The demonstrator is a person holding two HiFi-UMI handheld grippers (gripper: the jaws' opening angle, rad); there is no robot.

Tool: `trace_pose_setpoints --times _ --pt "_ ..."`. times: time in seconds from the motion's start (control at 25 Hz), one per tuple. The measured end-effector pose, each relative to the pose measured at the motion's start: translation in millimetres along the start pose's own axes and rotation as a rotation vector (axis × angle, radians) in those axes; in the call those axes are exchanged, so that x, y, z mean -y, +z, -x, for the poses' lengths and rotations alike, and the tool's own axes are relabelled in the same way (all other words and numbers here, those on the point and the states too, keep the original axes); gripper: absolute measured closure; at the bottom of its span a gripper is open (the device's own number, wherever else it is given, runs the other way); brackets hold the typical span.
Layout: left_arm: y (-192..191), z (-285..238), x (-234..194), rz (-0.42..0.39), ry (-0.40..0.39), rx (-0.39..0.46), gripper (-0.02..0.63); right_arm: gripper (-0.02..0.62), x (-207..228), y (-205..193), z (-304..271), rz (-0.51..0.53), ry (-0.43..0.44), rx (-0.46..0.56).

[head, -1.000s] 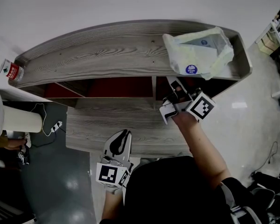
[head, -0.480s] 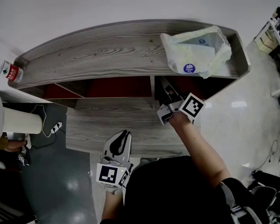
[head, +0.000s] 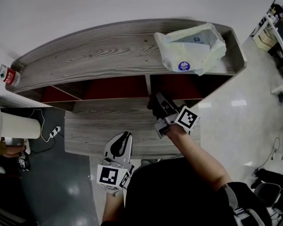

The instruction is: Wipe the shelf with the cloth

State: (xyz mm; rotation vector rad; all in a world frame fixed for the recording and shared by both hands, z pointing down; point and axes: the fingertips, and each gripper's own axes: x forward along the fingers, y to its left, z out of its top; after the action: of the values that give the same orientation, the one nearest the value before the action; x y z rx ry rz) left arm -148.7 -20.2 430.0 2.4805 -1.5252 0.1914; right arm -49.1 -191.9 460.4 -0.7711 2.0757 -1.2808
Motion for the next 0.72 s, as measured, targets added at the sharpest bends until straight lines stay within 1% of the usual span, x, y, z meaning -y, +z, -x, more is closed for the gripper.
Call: trace_pose_setpoints --times 0.12,0.2,0.44,0.72 --pt "-1.0 -2.6 4.5 -0.009 -0.022 0.001 0.563 0.548 2.3 -3.3 7.1 0.005 -0.004 -0.027" --pt "-0.8 -5.3 7.0 -0.016 -0.036 0.0 0.563 0.548 4.6 0.2 14.5 0.017 -0.019 -0.018" --pt "-3.4 -18.5 21.5 -0.022 -0.084 -0.017 0.563 0.548 23.1 41.8 52.5 0.007 -0.081 0.113" --pt "-1.8 -41.1 49.2 -0.045 -0.161 -0.029 0.563 0.548 38.2 91.4 97.5 0.007 -0.13 0.261"
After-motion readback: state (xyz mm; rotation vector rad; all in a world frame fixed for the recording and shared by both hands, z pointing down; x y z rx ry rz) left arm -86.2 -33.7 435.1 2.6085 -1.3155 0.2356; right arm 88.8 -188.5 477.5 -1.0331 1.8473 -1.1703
